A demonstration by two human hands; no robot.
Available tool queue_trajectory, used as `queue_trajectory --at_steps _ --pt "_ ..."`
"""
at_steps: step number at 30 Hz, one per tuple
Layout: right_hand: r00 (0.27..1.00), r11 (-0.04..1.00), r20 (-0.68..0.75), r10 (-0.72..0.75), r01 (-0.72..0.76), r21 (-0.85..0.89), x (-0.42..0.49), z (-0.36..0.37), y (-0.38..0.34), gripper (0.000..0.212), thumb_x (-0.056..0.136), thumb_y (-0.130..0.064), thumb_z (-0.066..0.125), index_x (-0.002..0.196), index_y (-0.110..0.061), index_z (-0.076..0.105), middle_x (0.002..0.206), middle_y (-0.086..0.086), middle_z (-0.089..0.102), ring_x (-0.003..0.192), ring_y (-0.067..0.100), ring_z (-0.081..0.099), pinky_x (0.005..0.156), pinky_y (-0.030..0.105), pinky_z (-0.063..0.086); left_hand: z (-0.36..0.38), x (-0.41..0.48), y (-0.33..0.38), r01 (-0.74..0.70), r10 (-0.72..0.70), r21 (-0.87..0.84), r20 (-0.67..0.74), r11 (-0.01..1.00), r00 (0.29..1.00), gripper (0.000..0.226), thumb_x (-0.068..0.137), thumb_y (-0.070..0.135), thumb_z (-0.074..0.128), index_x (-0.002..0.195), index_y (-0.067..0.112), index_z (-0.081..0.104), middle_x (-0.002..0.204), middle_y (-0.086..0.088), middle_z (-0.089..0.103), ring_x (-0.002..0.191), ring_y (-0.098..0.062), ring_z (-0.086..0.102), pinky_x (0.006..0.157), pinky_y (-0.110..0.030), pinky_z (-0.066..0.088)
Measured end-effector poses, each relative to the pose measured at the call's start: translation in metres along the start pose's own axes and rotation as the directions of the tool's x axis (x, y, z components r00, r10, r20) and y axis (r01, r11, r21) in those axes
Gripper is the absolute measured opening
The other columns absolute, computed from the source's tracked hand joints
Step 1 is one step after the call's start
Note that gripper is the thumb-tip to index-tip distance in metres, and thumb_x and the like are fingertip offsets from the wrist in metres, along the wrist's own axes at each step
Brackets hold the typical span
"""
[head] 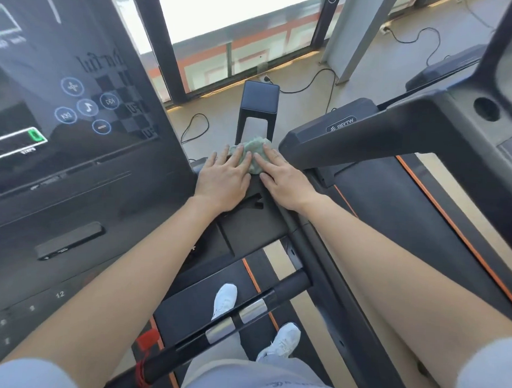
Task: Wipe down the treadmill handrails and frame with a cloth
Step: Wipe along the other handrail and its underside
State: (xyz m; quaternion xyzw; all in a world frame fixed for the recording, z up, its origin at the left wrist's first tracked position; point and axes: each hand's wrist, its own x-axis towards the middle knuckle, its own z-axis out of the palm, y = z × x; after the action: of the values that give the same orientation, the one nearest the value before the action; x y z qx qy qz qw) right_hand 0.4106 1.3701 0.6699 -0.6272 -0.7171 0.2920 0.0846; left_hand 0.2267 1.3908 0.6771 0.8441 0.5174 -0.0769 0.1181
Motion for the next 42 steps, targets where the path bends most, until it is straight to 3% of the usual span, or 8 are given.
queue_trajectory --at_steps 7,14,21,23,28,31,36,42 --pt "0.981 0.971 -0.100 -0.167 0.147 -0.187 -0.087 0.040 0.016 0.054 0.102 -0.034 0.044 0.154 -0.022 0.039 0.166 0.002 0.024 0.156 0.024 0.012 0.126 0.044 0.017 0.026 -0.076 0.027 -0.069 0.070 0.019 -0.047 0.997 0.996 0.065 0.097 0.043 0.024 0.148 0.015 0.052 0.157 -0.010 0.045 0.148 -0.037 0.037 0.119 -0.051 0.034" --pt "0.975 0.951 -0.119 -0.189 0.152 -0.271 -0.145 0.072 -0.001 0.054 0.102 -0.039 0.039 0.152 -0.020 0.044 0.162 0.002 0.033 0.154 0.024 0.023 0.124 0.048 0.021 0.044 -0.135 0.043 -0.075 0.083 0.099 -0.081 0.992 0.993 0.062 0.098 0.043 0.037 0.148 0.009 0.052 0.157 -0.012 0.046 0.148 -0.040 0.035 0.120 -0.051 0.031" --pt "0.956 0.945 -0.116 -0.268 0.238 -0.224 -0.146 0.073 -0.008 0.046 0.100 -0.038 0.045 0.141 -0.021 0.057 0.157 0.002 0.044 0.150 0.024 0.032 0.122 0.045 0.028 0.041 -0.155 0.033 -0.017 -0.004 -0.087 -0.238 0.996 0.971 0.043 0.093 0.043 0.052 0.123 0.019 0.072 0.140 -0.003 0.064 0.140 -0.031 0.049 0.112 -0.045 0.042" --pt "0.959 0.952 -0.127 -0.254 0.226 -0.205 -0.140 0.071 -0.008 0.046 0.099 -0.038 0.046 0.140 -0.020 0.059 0.156 0.003 0.046 0.149 0.023 0.035 0.120 0.045 0.032 0.041 -0.148 0.036 0.002 -0.027 -0.101 -0.249 0.995 0.968 0.044 0.093 0.044 0.050 0.124 0.020 0.072 0.139 -0.004 0.064 0.138 -0.031 0.051 0.113 -0.044 0.042" --pt "0.975 0.945 -0.047 -0.219 0.200 -0.257 -0.102 0.059 -0.014 0.057 0.100 -0.046 0.034 0.150 -0.022 0.046 0.162 0.004 0.035 0.153 0.024 0.025 0.124 0.044 0.023 0.042 -0.123 0.022 0.047 -0.043 0.014 -0.209 0.999 0.977 0.060 0.097 0.051 0.039 0.144 0.017 0.057 0.153 -0.009 0.051 0.146 -0.031 0.042 0.120 -0.051 0.031" --pt "0.979 0.945 0.001 -0.205 0.198 -0.261 -0.072 0.048 -0.020 0.061 0.100 -0.048 0.025 0.153 -0.024 0.040 0.165 0.003 0.028 0.155 0.023 0.017 0.127 0.042 0.014 0.037 -0.108 0.012 0.057 -0.051 0.022 -0.227 0.998 0.973 0.060 0.100 0.050 0.035 0.145 0.015 0.056 0.153 -0.009 0.051 0.145 -0.032 0.043 0.121 -0.051 0.029" --pt "0.978 0.952 0.034 -0.206 0.208 -0.225 -0.033 0.033 -0.023 0.051 0.105 -0.039 0.039 0.156 -0.029 0.035 0.167 -0.001 0.021 0.156 0.018 0.009 0.127 0.039 0.006 0.026 -0.089 -0.001 0.077 -0.063 0.037 -0.284 0.996 0.957 0.061 0.095 0.041 0.038 0.141 0.007 0.059 0.145 -0.014 0.058 0.140 -0.033 0.049 0.119 -0.045 0.032" --pt "0.966 0.937 0.127 -0.224 0.249 -0.245 0.010 0.028 -0.040 0.053 0.107 -0.039 0.036 0.159 -0.032 0.026 0.169 -0.003 0.011 0.157 0.018 0.001 0.127 0.043 0.004 0.017 -0.084 -0.010 0.110 -0.097 0.024 -0.320 0.994 0.942 0.061 0.092 0.041 0.045 0.142 0.009 0.056 0.152 -0.013 0.051 0.142 -0.029 0.045 0.114 -0.045 0.032"
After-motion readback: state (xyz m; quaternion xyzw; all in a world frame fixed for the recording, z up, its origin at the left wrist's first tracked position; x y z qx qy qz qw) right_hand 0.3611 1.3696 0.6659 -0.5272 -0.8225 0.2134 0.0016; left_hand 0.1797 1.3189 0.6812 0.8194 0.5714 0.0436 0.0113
